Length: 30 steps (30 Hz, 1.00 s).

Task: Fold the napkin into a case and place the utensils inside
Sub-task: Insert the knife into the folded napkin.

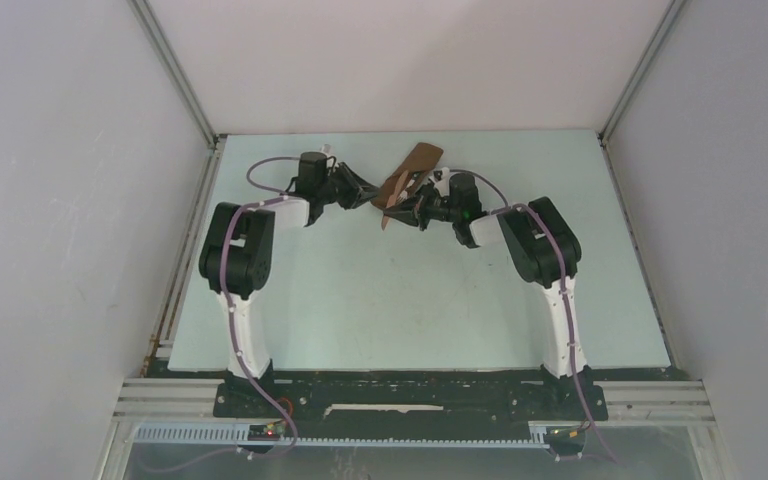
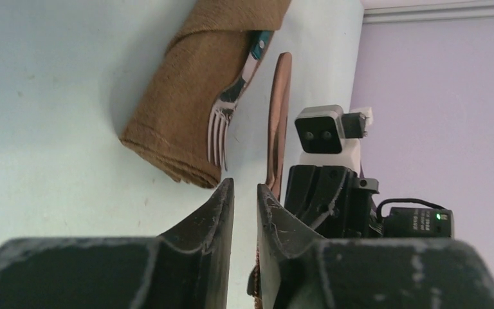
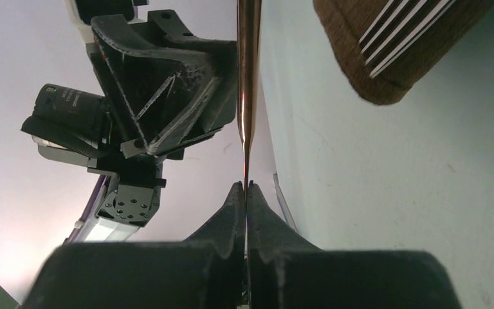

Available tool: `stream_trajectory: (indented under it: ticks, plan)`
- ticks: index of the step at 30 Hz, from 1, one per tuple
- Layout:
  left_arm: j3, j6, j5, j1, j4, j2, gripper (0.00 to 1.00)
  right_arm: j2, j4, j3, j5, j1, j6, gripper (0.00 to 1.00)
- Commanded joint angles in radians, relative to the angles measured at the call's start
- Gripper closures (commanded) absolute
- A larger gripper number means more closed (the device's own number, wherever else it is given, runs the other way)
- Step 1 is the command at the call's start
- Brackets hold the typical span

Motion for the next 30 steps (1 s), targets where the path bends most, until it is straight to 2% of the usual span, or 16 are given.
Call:
stream_trajectory:
  ticks: [1, 6, 13, 30]
  plan:
    - [0.091, 0.031, 0.024, -0.006, 0.004, 0.068, 0.77, 0.020, -0.032, 0.079, -0.020, -0.017, -0.036, 1.00]
    - [0.152, 0.016, 0.028, -0.009, -0.018, 0.139, 0.81, 0.037, -0.061, 0.117, -0.017, -0.026, -0.047, 1.00]
    - [0.146, -0.008, 0.016, -0.010, -0.034, 0.172, 0.88, 0.060, -0.075, 0.130, -0.017, -0.028, -0.055, 1.00]
    - [0.165, -0.022, 0.014, -0.010, -0.082, 0.214, 0.90, 0.134, -0.124, 0.227, -0.003, -0.030, -0.064, 1.00]
